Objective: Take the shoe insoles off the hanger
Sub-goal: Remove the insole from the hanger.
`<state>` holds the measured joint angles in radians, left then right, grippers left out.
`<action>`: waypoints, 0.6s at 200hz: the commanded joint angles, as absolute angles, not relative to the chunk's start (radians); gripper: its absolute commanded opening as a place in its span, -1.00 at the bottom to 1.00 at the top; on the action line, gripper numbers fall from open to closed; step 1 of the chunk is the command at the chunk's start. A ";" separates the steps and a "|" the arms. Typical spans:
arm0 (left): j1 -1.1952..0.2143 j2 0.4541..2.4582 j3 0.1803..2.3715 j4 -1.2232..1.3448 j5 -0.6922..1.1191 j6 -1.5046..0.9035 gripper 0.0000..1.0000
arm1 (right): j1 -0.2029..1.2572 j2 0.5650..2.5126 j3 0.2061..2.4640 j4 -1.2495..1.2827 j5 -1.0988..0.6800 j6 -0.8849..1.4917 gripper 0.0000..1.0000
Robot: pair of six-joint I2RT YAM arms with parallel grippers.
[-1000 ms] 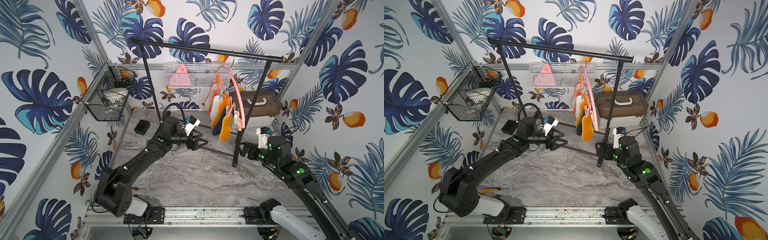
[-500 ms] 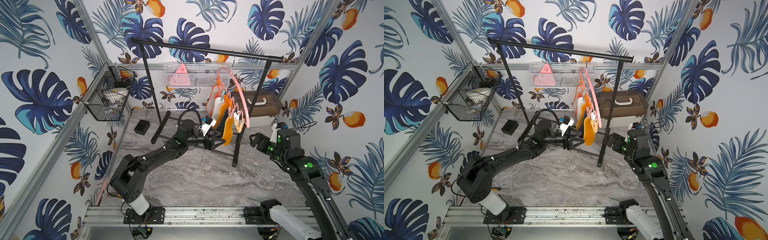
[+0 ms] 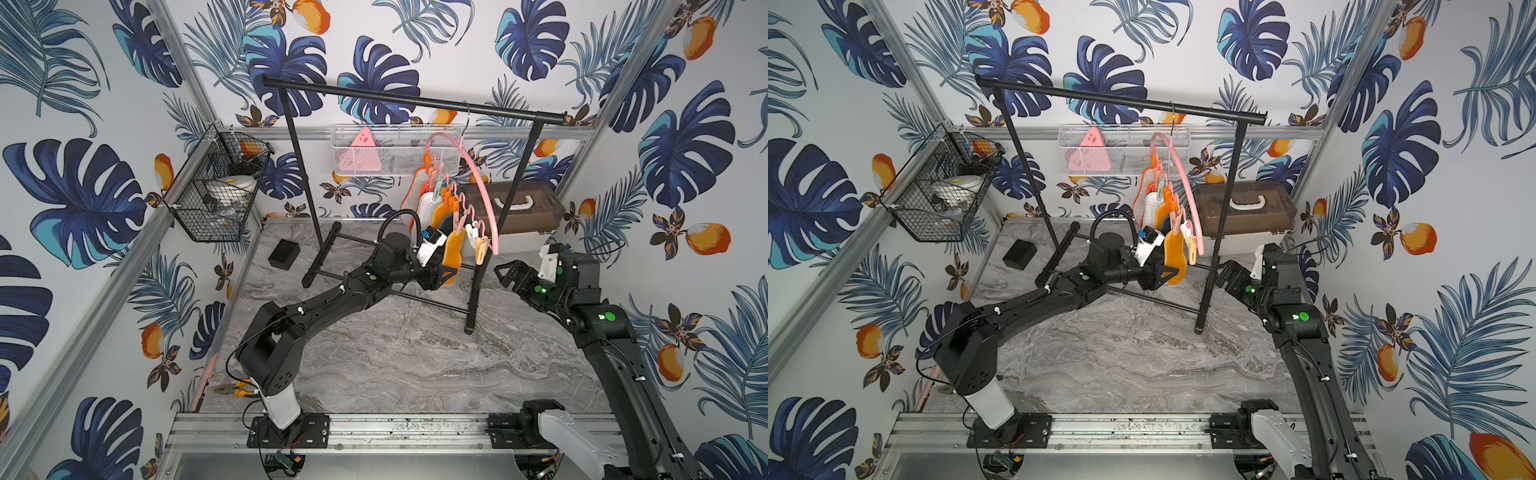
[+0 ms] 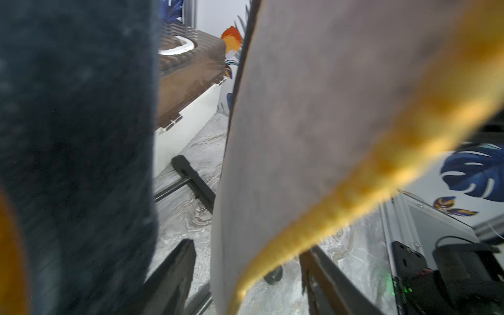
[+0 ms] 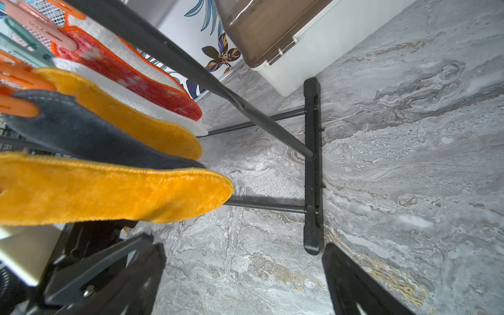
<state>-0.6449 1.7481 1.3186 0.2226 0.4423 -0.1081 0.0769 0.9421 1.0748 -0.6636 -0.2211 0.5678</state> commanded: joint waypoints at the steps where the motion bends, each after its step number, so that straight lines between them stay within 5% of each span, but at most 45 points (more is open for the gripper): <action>1: -0.646 1.766 1.340 0.229 0.389 -0.093 0.13 | 0.076 0.933 1.080 -0.638 -0.237 0.576 0.87; 33: -0.645 1.798 1.339 0.278 0.421 -0.090 -0.48 | 0.077 0.923 1.076 -0.618 -0.275 0.575 0.88; 52: -0.646 1.817 1.339 0.304 0.436 -0.079 -0.44 | 0.077 0.910 1.071 -0.615 -0.276 0.572 0.88; 91: -0.645 1.851 1.365 0.337 0.469 -0.042 -0.03 | 0.076 0.902 1.080 -0.642 -0.271 0.555 0.88; 120: -0.645 1.863 1.370 0.369 0.500 -0.047 -0.02 | 0.077 0.895 1.079 -0.656 -0.272 0.549 0.88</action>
<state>-0.6456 1.8568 1.3613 0.3004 0.4576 -0.0689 0.0765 0.9024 1.0740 -0.6537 -0.2668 0.5636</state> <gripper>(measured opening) 0.489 0.942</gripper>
